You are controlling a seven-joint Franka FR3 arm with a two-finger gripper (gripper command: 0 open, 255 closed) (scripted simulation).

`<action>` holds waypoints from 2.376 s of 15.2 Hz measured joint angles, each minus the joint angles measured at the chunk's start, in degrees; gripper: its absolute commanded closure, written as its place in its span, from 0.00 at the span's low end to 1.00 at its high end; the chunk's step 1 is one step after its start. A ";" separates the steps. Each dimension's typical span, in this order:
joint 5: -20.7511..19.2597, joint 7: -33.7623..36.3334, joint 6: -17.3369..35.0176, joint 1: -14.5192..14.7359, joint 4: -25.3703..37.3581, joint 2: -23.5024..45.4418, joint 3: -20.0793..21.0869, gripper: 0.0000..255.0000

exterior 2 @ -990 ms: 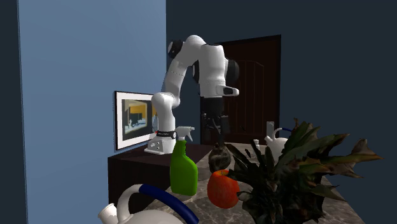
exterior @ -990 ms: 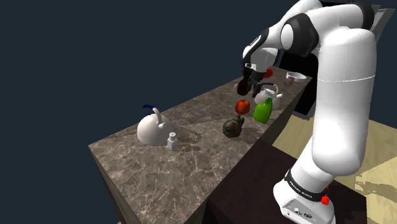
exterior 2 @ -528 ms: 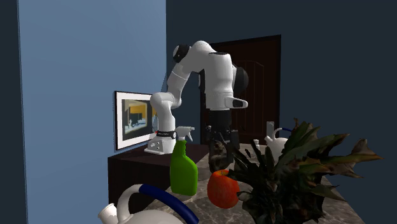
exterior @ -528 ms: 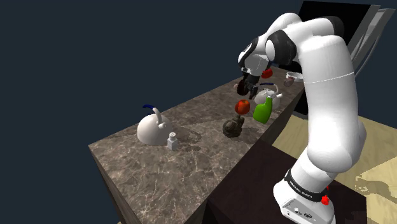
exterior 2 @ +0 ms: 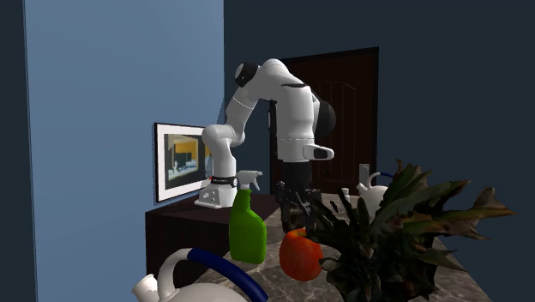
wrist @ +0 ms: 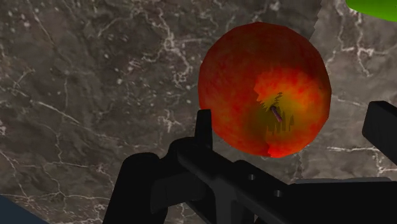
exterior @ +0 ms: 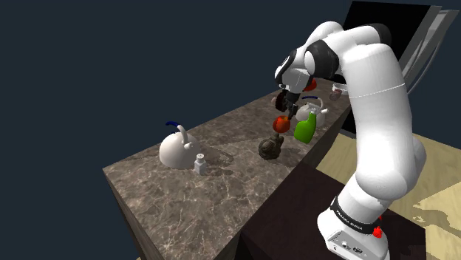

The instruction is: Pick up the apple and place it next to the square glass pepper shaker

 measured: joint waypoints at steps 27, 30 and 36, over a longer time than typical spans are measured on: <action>-4.46 2.83 -6.02 2.34 1.60 -5.29 -3.43 1.00; -5.51 3.44 -7.68 2.73 2.33 -6.48 -4.18 1.00; -7.56 4.83 -10.89 3.71 3.77 -8.82 -5.53 1.00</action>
